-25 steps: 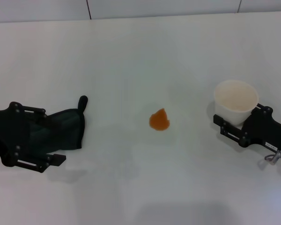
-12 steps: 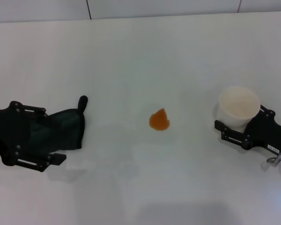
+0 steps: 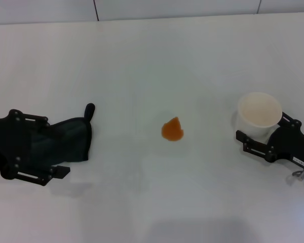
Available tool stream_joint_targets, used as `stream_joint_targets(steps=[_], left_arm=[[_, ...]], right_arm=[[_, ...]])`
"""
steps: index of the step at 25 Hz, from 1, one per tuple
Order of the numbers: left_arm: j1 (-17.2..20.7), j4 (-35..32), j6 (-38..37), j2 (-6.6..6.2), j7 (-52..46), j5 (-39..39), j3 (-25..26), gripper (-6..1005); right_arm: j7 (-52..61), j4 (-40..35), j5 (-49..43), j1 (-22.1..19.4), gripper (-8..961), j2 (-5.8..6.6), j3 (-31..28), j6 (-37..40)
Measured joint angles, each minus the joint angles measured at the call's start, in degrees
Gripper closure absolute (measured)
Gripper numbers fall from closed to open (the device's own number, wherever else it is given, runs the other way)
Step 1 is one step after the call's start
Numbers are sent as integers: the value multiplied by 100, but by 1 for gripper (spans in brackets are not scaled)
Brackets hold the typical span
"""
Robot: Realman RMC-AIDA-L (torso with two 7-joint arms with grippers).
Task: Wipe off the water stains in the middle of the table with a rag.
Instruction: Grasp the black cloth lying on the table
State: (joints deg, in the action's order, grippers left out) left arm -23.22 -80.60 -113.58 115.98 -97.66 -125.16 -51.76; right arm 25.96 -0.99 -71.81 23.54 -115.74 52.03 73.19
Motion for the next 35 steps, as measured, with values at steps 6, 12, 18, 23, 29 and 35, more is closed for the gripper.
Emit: stream_joint_targets(steps=[6, 12, 18, 23, 29, 35], left_arm=[[46, 0, 1, -23, -12, -3, 1, 191], [54, 0, 17, -25, 19, -7, 8, 192], [69, 0, 27, -42, 27, -9, 31, 192], [106, 0, 33, -68, 35, -9, 43, 192], [150, 0, 55, -79, 43, -76, 44, 192], [217, -81, 60, -1, 33, -206, 44, 193]], right_arm=[[257, -141, -35, -128, 87, 41, 54, 79], [674, -440, -69, -305, 88, 81, 365, 117], [1113, -1174, -298, -745, 89, 133, 445, 380], [2069, -2219, -781, -1202, 89, 267, 431, 478], [3229, -3865, -1753, -1515, 90, 373, 379, 1003], [4322, -5086, -2274, -1268, 91, 600, 289, 1888]])
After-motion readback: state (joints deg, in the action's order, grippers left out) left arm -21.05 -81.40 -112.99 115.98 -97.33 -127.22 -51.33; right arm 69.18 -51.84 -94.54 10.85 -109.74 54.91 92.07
